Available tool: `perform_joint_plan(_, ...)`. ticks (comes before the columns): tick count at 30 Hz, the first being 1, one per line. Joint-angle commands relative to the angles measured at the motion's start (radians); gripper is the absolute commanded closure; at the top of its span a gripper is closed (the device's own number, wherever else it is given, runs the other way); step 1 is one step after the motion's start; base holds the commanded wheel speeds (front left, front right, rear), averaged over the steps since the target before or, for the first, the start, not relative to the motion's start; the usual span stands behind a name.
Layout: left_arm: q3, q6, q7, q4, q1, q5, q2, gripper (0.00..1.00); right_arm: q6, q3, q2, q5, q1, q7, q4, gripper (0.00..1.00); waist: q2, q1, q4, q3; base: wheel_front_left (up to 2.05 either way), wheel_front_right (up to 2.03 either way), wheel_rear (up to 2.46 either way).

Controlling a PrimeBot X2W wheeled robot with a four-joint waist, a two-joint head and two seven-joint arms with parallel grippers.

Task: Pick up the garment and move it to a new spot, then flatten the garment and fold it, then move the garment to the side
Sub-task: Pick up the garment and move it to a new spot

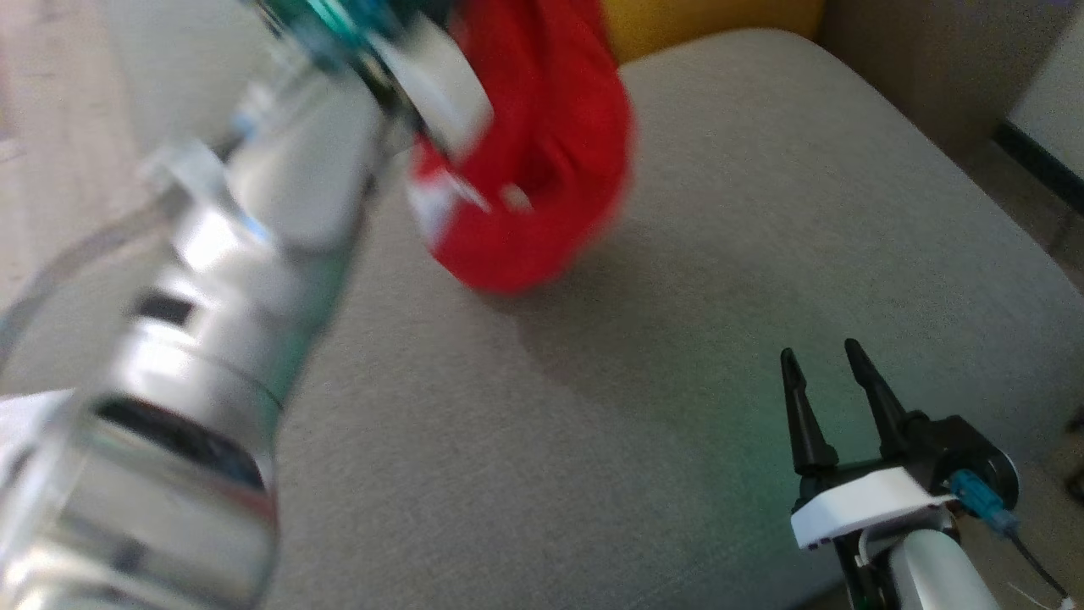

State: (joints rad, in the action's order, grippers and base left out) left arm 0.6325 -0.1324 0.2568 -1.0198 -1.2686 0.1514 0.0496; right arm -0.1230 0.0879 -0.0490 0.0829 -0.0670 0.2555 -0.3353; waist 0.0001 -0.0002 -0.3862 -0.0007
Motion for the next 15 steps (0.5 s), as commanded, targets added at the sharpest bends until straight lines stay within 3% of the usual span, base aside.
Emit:
perform_joint_plan(1, 0.082, 0.002, 0.004, 0.038, 0.068, 0.034, 0.029, 1.0, -0.008, 0.024, -0.001, 0.014, -0.033, 0.006, 0.041, 0.0, -0.0001, 0.0002, -0.055, 0.052, 0.0, 0.0, 0.0)
perform_joint_plan(3, 0.207, 0.002, 0.004, 0.076, 0.214, 0.079, 0.021, 1.0, -0.008, 0.024, -0.001, 0.028, -0.035, 0.006, 0.047, 0.0, -0.0001, 0.0002, -0.048, 0.076, 0.0, 0.0, 0.0)
perform_joint_plan(8, 0.24, 0.015, 0.005, 0.137, 0.454, 0.133, 0.019, 1.0, -0.008, 0.044, -0.001, 0.041, -0.039, 0.006, 0.044, 0.0, -0.0001, 0.0002, -0.01, 0.086, 0.0, 0.0, 0.0)
perform_joint_plan(9, 0.235, 0.029, 0.005, 0.156, 0.495, 0.136, 0.018, 0.65, -0.008, 0.045, -0.001, 0.04, -0.037, 0.006, 0.042, 0.0, -0.0001, 0.0002, 0.002, 0.083, 0.0, 0.0, 0.0)
perform_joint_plan(10, 0.223, 0.048, 0.005, 0.18, 0.533, 0.142, 0.017, 0.0, -0.008, 0.045, -0.001, 0.037, -0.035, 0.006, 0.04, 0.0, -0.0001, 0.0002, 0.016, 0.079, 0.0, 0.0, 0.0)
perform_joint_plan(15, 0.173, 0.137, 0.005, 0.325, 0.709, 0.131, 0.019, 0.0, -0.008, 0.03, -0.001, 0.025, -0.019, 0.006, 0.018, 0.0, -0.0001, 0.0002, 0.112, 0.029, 0.0, 0.0, 0.0)
